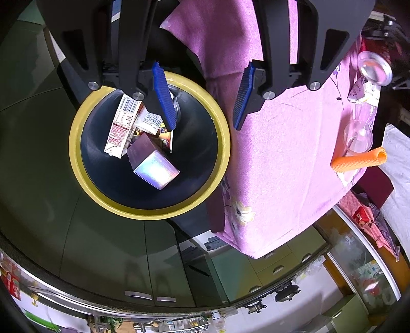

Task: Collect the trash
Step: 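Open the right gripper over the bin while the left gripper approaches the red Coca-Cola can, then grasp the red Coca-Cola can with the left gripper and carry it over the bin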

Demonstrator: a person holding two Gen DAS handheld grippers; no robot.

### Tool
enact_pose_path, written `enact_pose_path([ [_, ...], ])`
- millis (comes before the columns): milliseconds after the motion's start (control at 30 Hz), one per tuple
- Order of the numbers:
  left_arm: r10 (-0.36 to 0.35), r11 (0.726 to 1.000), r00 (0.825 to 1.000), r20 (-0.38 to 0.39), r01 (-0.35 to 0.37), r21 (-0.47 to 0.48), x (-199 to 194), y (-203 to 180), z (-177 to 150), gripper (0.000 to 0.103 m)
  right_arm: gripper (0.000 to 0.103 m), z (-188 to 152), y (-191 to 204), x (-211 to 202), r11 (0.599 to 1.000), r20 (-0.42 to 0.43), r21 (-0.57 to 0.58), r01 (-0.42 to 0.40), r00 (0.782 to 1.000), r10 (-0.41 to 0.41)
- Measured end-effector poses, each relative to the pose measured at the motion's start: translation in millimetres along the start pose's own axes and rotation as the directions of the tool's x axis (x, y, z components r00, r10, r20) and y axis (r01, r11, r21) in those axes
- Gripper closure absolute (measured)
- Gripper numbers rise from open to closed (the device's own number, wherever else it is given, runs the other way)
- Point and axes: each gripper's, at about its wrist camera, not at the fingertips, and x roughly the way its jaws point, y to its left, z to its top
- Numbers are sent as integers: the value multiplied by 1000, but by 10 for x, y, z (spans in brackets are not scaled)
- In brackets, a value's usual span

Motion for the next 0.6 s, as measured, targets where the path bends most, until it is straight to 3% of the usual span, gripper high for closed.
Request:
enact_pose_path([
  [367,-3,1000,998,62,1,23,-387,20,39,34,56,-24,-2,18,1000,-8,2,-8,1000,8],
  [600,-23,992,995,100,10,126,-448,-199,507,34,56,-17,-86,-239,1000,53,20,15,998,-16],
])
